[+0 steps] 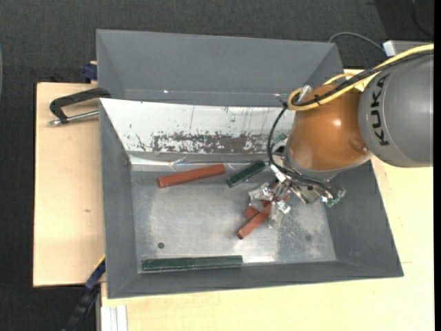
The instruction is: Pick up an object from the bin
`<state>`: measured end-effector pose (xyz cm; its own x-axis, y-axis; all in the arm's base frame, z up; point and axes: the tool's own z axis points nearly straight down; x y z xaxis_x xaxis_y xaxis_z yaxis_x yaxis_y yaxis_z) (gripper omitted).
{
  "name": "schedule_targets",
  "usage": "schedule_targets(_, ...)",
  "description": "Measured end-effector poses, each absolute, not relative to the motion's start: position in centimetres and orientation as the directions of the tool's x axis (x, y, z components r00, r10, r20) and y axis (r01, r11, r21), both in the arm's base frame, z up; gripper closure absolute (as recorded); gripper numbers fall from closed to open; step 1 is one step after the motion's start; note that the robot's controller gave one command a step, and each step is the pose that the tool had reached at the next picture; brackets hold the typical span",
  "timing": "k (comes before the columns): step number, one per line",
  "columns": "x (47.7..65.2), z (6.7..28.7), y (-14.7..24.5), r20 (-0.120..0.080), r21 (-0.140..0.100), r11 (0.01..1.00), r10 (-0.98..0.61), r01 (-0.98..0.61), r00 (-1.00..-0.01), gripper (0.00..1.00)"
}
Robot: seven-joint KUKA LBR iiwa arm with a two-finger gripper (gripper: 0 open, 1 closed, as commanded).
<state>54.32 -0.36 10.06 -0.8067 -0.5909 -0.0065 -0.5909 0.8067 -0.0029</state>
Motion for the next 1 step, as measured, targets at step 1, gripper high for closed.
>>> schedule_targets(1,54.23,11.1,-0.32,-0.003,0.0,0.807,-0.591,-0.591,-0.807,1.0)
